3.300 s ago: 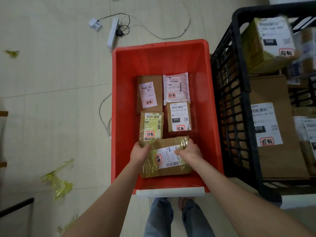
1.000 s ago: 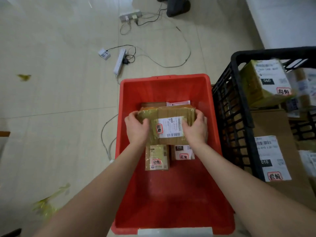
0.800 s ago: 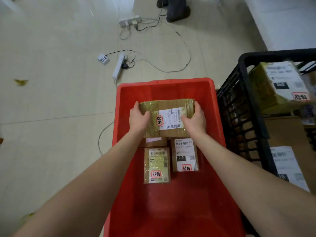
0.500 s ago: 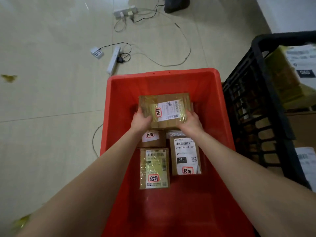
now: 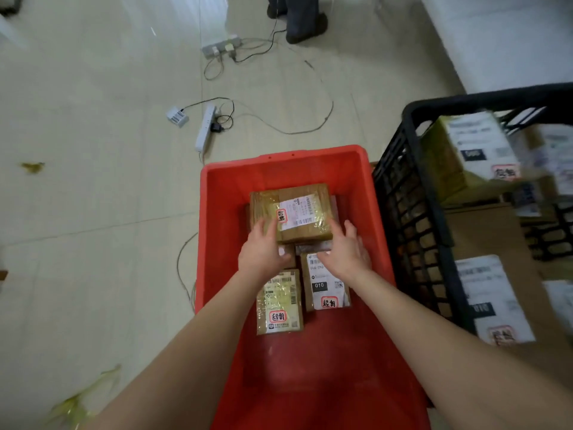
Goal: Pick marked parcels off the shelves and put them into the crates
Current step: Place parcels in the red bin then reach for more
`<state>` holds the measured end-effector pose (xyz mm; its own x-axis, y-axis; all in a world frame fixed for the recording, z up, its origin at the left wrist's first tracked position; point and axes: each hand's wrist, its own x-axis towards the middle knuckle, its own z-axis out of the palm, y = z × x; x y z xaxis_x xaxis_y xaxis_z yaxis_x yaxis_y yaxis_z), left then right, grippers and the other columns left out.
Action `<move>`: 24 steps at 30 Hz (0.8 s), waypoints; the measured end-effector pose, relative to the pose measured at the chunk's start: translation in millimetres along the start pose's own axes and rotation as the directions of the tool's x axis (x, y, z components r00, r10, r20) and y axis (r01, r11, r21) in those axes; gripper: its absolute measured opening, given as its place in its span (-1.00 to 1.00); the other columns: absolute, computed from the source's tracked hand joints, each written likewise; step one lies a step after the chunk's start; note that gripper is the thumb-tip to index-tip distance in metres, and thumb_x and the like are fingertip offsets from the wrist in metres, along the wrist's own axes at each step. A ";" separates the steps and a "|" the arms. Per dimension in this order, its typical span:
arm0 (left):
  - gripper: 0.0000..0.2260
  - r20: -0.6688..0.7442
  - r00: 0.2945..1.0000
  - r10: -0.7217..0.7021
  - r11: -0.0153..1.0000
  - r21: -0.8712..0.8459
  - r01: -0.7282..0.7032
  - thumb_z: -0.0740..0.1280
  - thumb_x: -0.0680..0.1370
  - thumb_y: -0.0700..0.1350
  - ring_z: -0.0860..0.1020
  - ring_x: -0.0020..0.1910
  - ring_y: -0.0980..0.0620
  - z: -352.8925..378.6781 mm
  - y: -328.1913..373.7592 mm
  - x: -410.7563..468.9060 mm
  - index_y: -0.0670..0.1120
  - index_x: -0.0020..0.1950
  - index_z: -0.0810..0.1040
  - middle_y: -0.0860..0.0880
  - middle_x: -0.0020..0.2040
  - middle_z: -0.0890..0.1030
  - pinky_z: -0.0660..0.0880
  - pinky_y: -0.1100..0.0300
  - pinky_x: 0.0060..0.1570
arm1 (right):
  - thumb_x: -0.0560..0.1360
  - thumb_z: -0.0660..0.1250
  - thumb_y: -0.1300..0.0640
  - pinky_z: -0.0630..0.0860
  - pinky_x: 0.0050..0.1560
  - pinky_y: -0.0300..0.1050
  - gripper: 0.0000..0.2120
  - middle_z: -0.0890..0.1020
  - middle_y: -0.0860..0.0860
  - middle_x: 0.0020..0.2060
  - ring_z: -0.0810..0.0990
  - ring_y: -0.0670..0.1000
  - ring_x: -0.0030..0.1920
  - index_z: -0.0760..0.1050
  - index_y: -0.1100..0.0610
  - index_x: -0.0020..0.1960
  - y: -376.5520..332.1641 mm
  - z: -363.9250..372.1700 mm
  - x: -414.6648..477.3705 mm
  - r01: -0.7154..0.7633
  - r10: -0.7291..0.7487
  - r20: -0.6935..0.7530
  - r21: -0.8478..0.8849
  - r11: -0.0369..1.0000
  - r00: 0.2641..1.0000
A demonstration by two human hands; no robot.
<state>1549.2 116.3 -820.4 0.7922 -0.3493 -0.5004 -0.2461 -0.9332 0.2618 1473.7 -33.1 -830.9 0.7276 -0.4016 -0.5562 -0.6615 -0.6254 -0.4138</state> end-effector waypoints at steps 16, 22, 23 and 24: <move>-0.22 0.112 0.853 0.510 0.759 0.407 -0.508 0.34 0.52 0.05 0.10 0.53 -0.11 -72.1 138.9 -180.2 -0.01 0.58 -0.07 -0.08 0.57 0.00 0.26 0.01 0.40 | 0.56 0.27 0.00 0.22 0.45 0.02 -0.36 0.08 0.05 0.52 0.06 0.08 0.52 0.05 0.00 0.54 41.6 -111.5 -237.2 -0.066 0.055 -0.275 -0.034 0.997 0.960; -0.25 0.154 0.672 0.724 0.557 0.444 -0.702 0.35 0.51 0.05 0.14 0.50 -0.14 -79.4 219.6 -260.4 -0.03 0.56 0.00 -0.12 0.55 0.05 0.28 -0.02 0.39 | 0.54 0.28 0.01 0.24 0.41 0.01 -0.40 0.17 0.06 0.47 0.14 0.12 0.47 0.13 0.01 0.50 92.9 -154.0 -356.5 -0.253 0.269 -0.465 0.097 0.963 0.843; -0.27 0.165 0.643 0.748 0.526 0.444 -0.725 0.34 0.52 0.06 0.15 0.50 -0.15 -75.4 235.5 -276.8 -0.03 0.56 0.02 -0.12 0.55 0.06 0.28 -0.02 0.39 | 0.53 0.29 0.00 0.22 0.42 0.02 -0.39 0.16 0.07 0.48 0.13 0.12 0.48 0.13 0.01 0.51 104.3 -159.4 -377.4 -0.283 0.302 -0.487 0.114 0.952 0.820; -0.29 0.176 0.612 0.771 0.493 0.443 -0.749 0.33 0.53 0.07 0.15 0.50 -0.15 -70.4 251.7 -293.5 -0.03 0.55 0.02 -0.12 0.55 0.05 0.29 -0.03 0.39 | 0.53 0.30 0.00 0.21 0.42 0.02 -0.38 0.15 0.07 0.49 0.12 0.12 0.49 0.13 0.02 0.51 115.9 -164.6 -398.1 -0.315 0.335 -0.507 0.128 0.940 0.794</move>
<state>1294.0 -10.2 -549.5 0.1966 -0.9482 -0.2497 -0.9619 -0.2358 0.1380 1137.4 -55.8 -538.8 0.4482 -0.8678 -0.2145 -0.8745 -0.3759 -0.3067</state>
